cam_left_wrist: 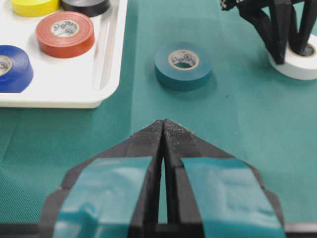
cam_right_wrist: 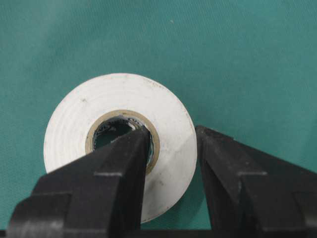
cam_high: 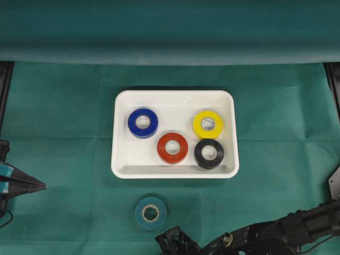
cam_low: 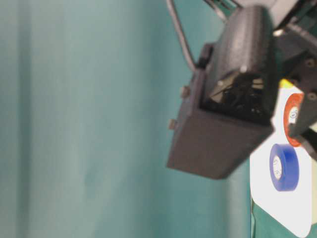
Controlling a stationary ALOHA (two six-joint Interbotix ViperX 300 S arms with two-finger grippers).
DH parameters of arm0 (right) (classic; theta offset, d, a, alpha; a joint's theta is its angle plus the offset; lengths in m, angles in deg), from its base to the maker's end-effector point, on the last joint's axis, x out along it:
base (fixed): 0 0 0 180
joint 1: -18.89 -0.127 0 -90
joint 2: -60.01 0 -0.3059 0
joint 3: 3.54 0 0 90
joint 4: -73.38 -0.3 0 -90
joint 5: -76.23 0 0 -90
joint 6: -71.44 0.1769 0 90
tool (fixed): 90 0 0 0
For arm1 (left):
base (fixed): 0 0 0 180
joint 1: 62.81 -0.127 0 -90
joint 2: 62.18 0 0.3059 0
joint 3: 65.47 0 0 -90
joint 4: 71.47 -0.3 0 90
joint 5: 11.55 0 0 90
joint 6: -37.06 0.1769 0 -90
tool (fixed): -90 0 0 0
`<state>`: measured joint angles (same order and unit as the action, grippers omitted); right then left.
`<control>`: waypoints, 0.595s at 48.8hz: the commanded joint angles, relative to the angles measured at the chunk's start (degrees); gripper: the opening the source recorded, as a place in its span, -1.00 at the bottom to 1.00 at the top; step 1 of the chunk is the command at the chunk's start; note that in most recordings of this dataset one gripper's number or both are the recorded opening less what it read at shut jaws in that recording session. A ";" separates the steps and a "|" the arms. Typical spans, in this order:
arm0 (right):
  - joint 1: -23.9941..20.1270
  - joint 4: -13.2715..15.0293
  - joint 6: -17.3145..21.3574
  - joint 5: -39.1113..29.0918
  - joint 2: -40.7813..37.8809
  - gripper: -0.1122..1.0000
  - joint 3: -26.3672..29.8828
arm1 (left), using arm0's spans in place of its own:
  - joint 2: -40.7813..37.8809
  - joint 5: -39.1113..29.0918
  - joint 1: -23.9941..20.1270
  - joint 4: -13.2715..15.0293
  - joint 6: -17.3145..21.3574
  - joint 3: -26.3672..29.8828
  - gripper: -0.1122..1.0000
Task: Put the tape into the white case with the right arm.
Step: 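Insert a finger into the white roll's hole and close, then lift the white roll and carry it to the tray's lower left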
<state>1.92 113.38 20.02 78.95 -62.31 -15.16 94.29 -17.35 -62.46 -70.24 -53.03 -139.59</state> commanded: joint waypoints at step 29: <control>-0.97 -0.09 0.18 -9.05 11.43 -0.77 0.00 | -0.44 0.53 -0.18 0.09 -0.09 0.62 -0.80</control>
<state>1.13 113.46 20.02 69.90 -53.17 -16.13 94.29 -17.35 -62.46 -70.15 -53.03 -139.68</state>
